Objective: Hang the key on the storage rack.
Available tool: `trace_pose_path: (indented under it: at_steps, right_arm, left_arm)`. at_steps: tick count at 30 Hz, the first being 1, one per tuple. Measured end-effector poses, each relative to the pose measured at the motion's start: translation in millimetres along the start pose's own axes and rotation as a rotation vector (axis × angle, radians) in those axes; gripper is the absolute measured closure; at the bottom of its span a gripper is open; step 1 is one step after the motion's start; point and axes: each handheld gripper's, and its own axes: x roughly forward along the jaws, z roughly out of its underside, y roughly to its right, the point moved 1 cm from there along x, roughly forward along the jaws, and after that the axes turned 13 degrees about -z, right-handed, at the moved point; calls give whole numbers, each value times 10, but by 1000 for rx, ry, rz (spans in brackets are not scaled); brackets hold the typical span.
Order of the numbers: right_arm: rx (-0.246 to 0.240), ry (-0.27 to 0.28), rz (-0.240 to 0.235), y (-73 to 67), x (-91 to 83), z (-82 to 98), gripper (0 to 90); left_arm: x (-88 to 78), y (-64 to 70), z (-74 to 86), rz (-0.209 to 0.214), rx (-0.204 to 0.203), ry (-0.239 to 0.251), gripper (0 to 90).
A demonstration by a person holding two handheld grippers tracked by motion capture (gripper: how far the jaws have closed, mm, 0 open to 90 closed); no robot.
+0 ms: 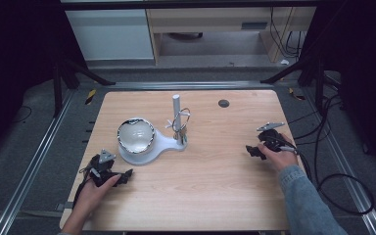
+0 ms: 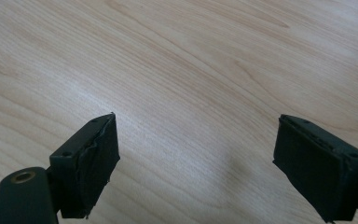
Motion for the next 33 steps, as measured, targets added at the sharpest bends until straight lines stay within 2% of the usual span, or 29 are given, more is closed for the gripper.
trace_pose_path:
  at_steps: [9,18,19,25,27,29,33]
  right_arm:
    - [37,36,-16,16,134,19,133]
    - [58,60,5,17,206,16,106]
    - [72,62,9,28,230,22,99]
    - [90,42,23,42,284,53,63]
    - [123,46,18,62,303,69,7]
    - [135,45,29,67,310,70,2]
    - [140,86,49,71,327,93,2]
  left_arm:
    - [0,0,0,0,0,0,0]
    - [0,0,0,0,0,0,0]
    - [0,0,0,0,0,0,0]
    - [0,0,0,0,0,0,0]
    - [0,0,0,0,0,0,0]
    - [0,0,0,0,0,0,0]
    - [0,0,0,2,0,0,0]
